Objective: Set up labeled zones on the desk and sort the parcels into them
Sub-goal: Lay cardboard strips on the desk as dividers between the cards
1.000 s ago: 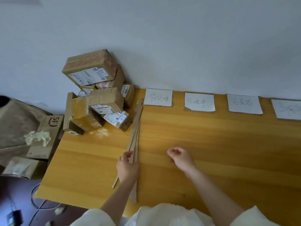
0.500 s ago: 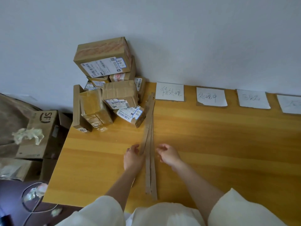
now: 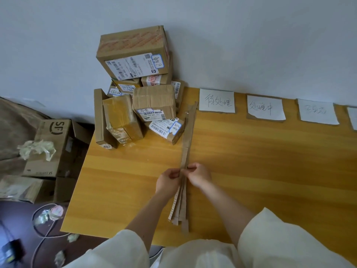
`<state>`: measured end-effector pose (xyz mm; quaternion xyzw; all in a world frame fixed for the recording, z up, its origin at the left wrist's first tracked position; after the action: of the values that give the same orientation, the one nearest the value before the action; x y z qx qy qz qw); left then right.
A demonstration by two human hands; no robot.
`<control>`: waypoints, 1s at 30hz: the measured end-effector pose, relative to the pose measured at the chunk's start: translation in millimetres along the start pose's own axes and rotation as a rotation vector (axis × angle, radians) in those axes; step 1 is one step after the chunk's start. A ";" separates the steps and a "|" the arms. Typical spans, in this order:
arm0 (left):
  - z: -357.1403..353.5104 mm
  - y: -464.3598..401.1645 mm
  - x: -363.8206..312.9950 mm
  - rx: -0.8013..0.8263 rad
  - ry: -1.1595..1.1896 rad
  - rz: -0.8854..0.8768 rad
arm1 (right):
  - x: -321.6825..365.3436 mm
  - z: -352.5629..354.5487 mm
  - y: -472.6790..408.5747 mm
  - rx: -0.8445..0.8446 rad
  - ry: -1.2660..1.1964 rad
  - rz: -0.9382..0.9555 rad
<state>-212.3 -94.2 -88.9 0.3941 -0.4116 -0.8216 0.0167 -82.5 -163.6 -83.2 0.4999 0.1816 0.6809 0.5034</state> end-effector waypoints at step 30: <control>-5.6 13.5 -2.4 0.035 0.015 0.002 | 14.3 30.5 22.5 -0.292 0.061 0.227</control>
<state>-211.0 -106.0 -80.0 0.3999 -0.4262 -0.8113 0.0138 -67.4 -168.6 -45.9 0.4180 0.0382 0.7673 0.4847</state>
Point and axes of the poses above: each hand's wrist, its own y-axis away from the middle knuckle, its own z-axis out of the back of the hand, x = y × z, the point moved 8 cm from there along -y, towards the middle knuckle, and after that the axes turned 2 degrees about y, right-handed, at the moved point
